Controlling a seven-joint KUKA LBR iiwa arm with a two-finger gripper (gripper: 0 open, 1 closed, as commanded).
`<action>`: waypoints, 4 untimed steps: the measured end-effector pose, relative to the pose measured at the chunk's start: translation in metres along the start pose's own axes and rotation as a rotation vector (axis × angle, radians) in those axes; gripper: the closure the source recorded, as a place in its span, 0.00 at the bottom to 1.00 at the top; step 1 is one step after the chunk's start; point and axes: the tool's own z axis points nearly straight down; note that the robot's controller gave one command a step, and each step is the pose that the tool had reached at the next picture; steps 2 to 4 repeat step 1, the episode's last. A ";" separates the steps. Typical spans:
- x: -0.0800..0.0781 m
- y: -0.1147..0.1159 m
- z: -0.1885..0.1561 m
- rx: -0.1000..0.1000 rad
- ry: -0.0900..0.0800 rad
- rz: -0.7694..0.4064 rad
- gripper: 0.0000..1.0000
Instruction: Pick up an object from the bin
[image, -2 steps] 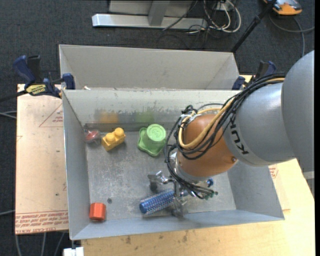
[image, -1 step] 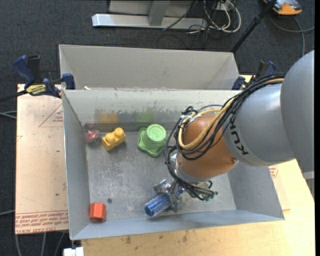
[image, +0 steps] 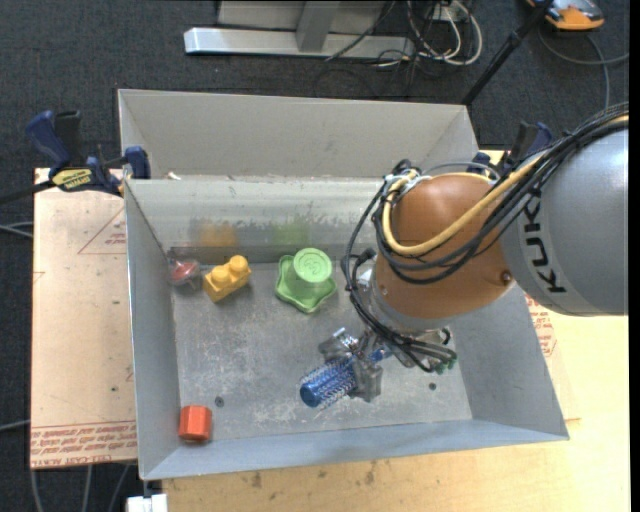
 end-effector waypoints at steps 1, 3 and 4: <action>-0.006 -0.011 -0.123 0.002 -0.002 0.019 1.00; -0.006 -0.011 -0.123 0.002 -0.002 0.019 1.00; -0.006 -0.011 -0.123 0.002 -0.002 0.019 1.00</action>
Offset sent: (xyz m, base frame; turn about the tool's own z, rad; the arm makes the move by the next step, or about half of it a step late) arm 0.0080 -0.0073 0.1190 0.0155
